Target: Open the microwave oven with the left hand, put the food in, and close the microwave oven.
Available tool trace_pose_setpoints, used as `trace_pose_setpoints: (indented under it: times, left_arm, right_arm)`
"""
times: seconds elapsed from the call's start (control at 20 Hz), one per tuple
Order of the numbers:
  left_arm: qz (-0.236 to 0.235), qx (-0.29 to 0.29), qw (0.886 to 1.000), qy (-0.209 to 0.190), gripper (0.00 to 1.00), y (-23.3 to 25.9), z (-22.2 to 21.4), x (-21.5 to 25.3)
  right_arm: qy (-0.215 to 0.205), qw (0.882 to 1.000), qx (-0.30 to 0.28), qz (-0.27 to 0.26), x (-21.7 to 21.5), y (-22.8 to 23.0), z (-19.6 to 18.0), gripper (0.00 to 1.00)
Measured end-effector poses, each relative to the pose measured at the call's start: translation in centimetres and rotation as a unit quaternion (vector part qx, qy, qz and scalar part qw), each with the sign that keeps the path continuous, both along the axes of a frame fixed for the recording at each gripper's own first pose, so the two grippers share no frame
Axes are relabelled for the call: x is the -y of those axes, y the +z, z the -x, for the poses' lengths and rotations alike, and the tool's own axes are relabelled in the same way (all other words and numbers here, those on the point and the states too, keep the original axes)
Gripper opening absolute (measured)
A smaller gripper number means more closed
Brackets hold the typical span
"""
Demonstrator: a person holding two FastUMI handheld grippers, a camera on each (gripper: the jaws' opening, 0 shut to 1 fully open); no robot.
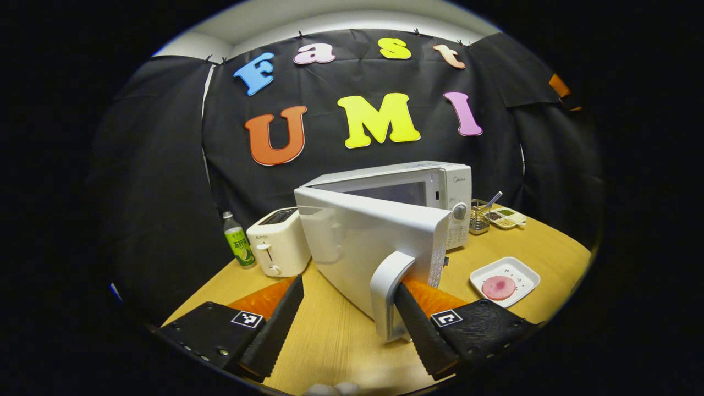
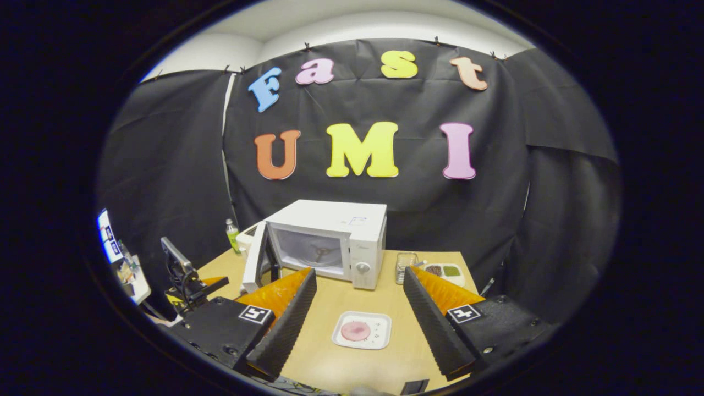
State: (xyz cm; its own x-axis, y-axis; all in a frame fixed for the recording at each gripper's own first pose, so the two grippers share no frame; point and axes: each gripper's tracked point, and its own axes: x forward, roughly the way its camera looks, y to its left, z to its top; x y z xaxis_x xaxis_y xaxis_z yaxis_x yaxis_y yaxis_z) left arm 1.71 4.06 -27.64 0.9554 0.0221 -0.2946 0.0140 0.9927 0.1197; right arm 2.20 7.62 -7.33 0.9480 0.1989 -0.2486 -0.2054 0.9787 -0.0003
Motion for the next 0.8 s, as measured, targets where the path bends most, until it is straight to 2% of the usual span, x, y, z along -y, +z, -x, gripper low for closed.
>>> trace_pose_setpoints:
  times: [0.05, 0.1, 0.15, 0.25, 0.5, 0.55, 0.6, 0.7, 0.75, 0.8]
  left_arm:
    - [-0.002, -0.001, 1.0, 0.004, 0.95, 0.0, 0.6, -0.8]
    - [-0.002, -0.005, 1.0, 0.011, 0.95, -0.1, 1.2, -1.9]
    - [-0.002, -0.008, 1.0, 0.02, 0.95, -0.1, 1.7, -3.1]
    - [-0.007, -0.015, 0.999, 0.04, 0.95, -0.3, 2.7, -5.7]
    - [-0.003, -0.038, 0.996, 0.086, 0.95, -0.6, 5.3, -11.4]
    - [-0.014, -0.033, 0.995, 0.096, 0.95, -0.1, 5.9, -12.4]
    - [-0.021, -0.026, 0.994, 0.101, 0.95, 0.4, 6.1, -13.1]
    - [-0.025, -0.025, 0.993, 0.11, 0.95, 0.9, 7.1, -14.1]
    - [-0.029, -0.024, 0.992, 0.117, 0.95, 1.1, 7.7, -14.5]
    - [-0.03, -0.025, 0.992, 0.122, 0.95, 1.3, 8.0, -14.7]
  right_arm:
    - [0.003, 1.0, -0.003, 0.0, -0.2, -0.3, -0.1, 1.0]
    - [0.004, 1.0, -0.005, 0.001, -0.4, -0.8, -0.3, 0.92]
    - [0.003, 1.0, -0.006, 0.002, -0.4, -1.3, -0.5, 1.0]
    - [-0.001, 1.0, -0.009, 0.008, -0.2, -2.8, -1.0, 1.0]
    - [-0.017, 0.998, -0.063, 0.006, 1.1, -9.7, -2.0, 1.0]
    - [-0.019, 0.997, -0.077, 0.006, 1.5, -11.2, -2.2, 0.92]
    - [-0.021, 0.995, -0.093, 0.003, 1.8, -12.7, -2.3, 1.0]
    - [-0.029, 0.992, -0.121, 0.003, 2.6, -15.3, -3.0, 1.0]
    - [-0.03, 0.99, -0.138, 0.006, 3.1, -16.9, -3.5, 0.92]
    - [-0.031, 0.988, -0.153, 0.01, 3.7, -18.5, -4.0, 1.0]
